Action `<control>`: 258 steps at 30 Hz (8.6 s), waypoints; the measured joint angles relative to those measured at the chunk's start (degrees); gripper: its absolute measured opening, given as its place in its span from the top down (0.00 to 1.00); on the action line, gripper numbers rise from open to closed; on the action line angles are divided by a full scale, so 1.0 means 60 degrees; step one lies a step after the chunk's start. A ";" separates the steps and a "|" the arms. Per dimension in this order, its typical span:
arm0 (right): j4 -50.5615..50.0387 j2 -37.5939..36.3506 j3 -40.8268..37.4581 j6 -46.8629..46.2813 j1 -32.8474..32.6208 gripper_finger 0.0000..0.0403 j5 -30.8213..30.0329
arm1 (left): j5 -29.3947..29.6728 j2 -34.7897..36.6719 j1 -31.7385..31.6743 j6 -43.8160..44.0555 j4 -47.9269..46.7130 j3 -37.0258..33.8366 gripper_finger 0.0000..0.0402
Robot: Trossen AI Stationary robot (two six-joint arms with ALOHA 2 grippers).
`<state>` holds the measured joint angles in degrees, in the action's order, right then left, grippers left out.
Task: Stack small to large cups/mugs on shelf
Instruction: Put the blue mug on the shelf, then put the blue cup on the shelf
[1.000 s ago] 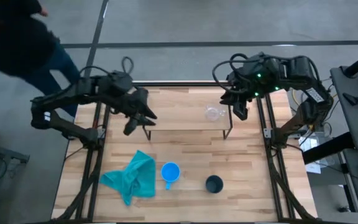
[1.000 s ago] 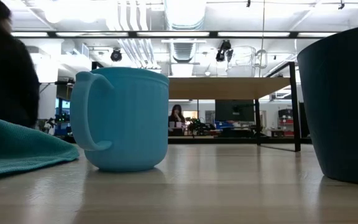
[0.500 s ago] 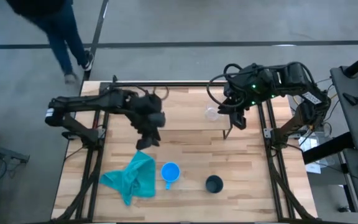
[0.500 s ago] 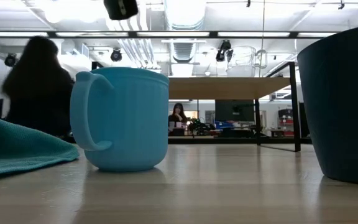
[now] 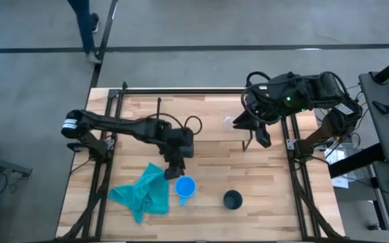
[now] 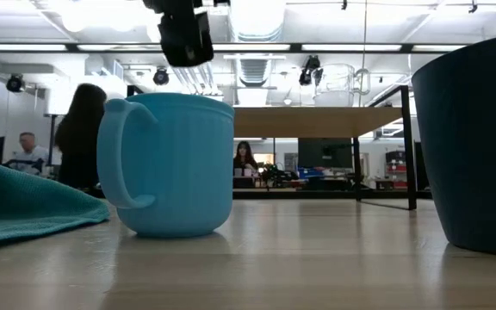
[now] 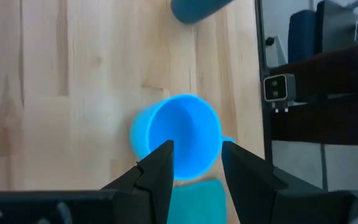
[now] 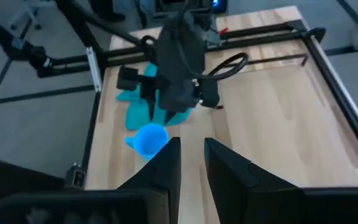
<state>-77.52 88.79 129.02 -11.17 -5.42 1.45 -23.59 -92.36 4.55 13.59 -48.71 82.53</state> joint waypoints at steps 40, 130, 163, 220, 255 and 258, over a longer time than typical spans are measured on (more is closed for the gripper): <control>0.0026 0.0022 -0.0424 0.0905 -0.0559 0.84 0.0003 | 0.1886 0.0382 0.0766 0.3442 0.2830 -0.2844 0.69; 0.0019 0.0018 -0.0424 0.0901 -0.0556 0.84 0.0004 | 0.3984 -0.3602 -0.3686 -0.0907 -0.4779 0.7630 1.00; 0.0012 0.0018 -0.0424 0.0955 -0.0556 0.84 0.0004 | 0.3864 -0.3602 -0.3700 -0.1421 -0.3457 0.7269 0.81; 0.0772 0.2106 -0.5993 -0.3885 -0.1560 0.83 0.2436 | 0.4272 0.1726 -0.3332 -0.2130 -0.3551 0.8638 0.81; 0.1339 0.2612 -0.6808 -0.5357 -0.2597 0.66 0.2500 | 0.4265 0.1793 -0.3336 -0.2645 -0.3548 0.8639 0.81; 0.1392 0.2616 -0.7293 -0.5442 -0.2678 0.66 0.2503 | 0.4262 0.1776 -0.3336 -0.2641 -0.3545 0.8639 0.81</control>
<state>-69.17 104.49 85.26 -43.82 -21.49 16.47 1.99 -81.70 -15.46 -2.26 -69.97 134.37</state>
